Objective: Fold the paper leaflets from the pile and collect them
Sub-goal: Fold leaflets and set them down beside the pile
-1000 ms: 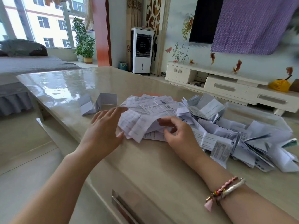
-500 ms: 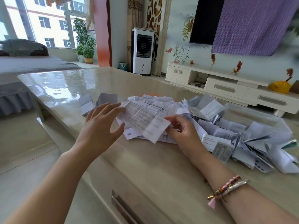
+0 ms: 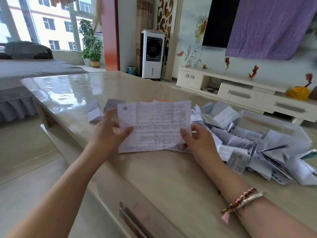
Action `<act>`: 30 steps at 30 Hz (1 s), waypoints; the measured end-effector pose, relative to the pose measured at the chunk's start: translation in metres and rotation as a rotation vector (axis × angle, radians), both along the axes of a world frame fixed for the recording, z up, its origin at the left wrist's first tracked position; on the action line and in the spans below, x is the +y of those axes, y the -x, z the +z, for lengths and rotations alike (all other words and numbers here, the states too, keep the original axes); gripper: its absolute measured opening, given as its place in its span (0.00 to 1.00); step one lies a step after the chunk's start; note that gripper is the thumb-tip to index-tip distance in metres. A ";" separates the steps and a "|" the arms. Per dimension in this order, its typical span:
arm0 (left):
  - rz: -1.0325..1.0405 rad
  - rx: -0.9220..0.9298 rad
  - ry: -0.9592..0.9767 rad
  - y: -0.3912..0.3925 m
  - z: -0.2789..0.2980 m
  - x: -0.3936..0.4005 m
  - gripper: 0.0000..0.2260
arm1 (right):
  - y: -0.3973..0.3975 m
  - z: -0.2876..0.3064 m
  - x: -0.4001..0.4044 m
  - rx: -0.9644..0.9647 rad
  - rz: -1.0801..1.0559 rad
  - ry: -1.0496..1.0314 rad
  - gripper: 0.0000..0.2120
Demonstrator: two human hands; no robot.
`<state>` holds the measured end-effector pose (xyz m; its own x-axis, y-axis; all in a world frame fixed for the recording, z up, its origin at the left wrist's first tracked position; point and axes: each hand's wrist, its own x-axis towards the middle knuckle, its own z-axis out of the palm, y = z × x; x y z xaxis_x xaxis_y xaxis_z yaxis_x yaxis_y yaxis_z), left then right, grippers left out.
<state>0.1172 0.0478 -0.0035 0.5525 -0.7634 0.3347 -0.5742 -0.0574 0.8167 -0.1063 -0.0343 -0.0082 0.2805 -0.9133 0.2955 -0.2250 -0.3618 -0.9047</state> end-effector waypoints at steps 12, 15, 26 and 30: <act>0.026 -0.293 -0.194 0.007 -0.017 0.001 0.38 | -0.001 -0.006 0.003 0.776 -0.246 0.371 0.38; 0.008 -0.482 -0.126 0.010 -0.016 0.006 0.34 | -0.002 -0.007 0.003 0.773 -0.189 0.525 0.29; -0.303 -0.483 -0.225 0.016 -0.017 0.008 0.43 | -0.005 -0.004 0.012 0.721 0.113 0.459 0.27; -0.301 -0.600 -0.198 0.007 -0.014 0.005 0.33 | -0.005 -0.005 0.011 0.724 0.085 0.559 0.25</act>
<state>0.1103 0.0528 -0.0179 0.0709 -0.9324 0.3545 -0.9370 0.0596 0.3442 -0.1017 -0.0235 -0.0135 0.6290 -0.6580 0.4140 -0.6213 -0.7456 -0.2412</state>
